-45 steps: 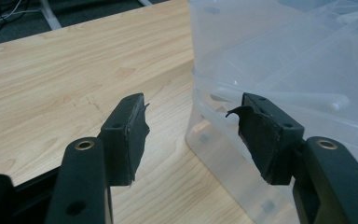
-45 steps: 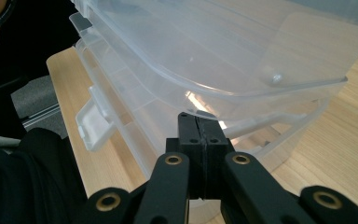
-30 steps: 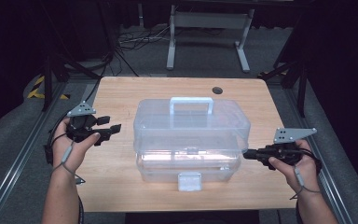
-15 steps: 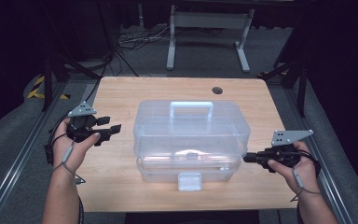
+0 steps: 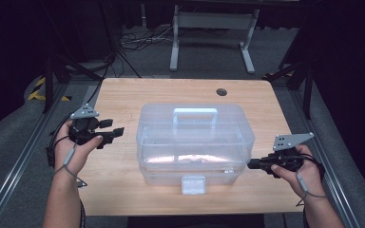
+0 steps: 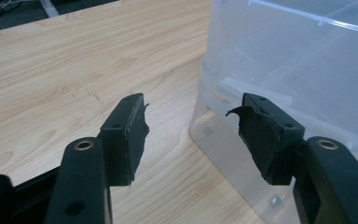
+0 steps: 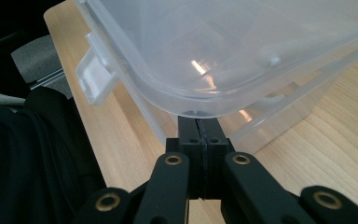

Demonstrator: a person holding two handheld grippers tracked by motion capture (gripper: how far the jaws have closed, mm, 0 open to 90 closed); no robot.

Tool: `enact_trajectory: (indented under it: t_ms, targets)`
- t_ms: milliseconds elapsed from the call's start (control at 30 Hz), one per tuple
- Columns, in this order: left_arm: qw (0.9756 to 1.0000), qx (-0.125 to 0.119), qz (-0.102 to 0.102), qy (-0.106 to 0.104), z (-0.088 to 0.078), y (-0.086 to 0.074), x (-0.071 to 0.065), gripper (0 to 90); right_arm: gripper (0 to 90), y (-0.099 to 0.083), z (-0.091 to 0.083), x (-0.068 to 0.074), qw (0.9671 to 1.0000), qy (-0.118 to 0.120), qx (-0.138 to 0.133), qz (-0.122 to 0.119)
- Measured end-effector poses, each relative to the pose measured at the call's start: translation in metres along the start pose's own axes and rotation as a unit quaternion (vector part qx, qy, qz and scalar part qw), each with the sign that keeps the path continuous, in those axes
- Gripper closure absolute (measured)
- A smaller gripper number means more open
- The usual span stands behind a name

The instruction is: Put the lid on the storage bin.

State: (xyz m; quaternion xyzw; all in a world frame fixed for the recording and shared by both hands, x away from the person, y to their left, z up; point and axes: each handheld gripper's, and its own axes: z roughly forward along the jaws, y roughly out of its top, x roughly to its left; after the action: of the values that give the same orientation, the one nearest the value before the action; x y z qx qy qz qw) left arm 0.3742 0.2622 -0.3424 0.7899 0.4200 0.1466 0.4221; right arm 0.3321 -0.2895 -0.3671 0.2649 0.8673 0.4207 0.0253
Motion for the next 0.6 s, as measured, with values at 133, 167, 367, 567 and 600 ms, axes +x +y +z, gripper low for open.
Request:
enact_trajectory:
  t_ms: [133, 167, 367, 567, 600]
  targets:
    - [1.0000, 0.001, -0.001, -0.001, 0.0005, -0.0002, 0.0003, 42.0, 90.0, -0.0003, 0.0012, -0.0002, 1.0000, 0.001, 0.005, 0.000]
    - [1.0000, 0.002, -0.001, -0.001, 0.0006, -0.0003, 0.0004, 41.9, 90.0, -0.0003, 0.0015, -0.0003, 1.0000, 0.001, 0.006, -0.001]
    - [1.0000, 0.001, -0.002, 0.001, 0.0006, -0.0010, 0.0019, 41.8, 90.0, -0.0012, 0.0043, -0.0010, 0.9998, 0.005, 0.019, 0.002]
    - [1.0000, 0.004, -0.001, -0.001, 0.0010, -0.0009, 0.0016, 41.7, 90.0, -0.0017, 0.0060, -0.0014, 0.9996, 0.005, 0.028, 0.001]
    - [1.0000, 0.004, -0.001, -0.001, 0.0012, -0.0009, 0.0015, 41.7, 90.0, -0.0017, 0.0065, -0.0012, 0.9995, 0.004, 0.031, 0.000]
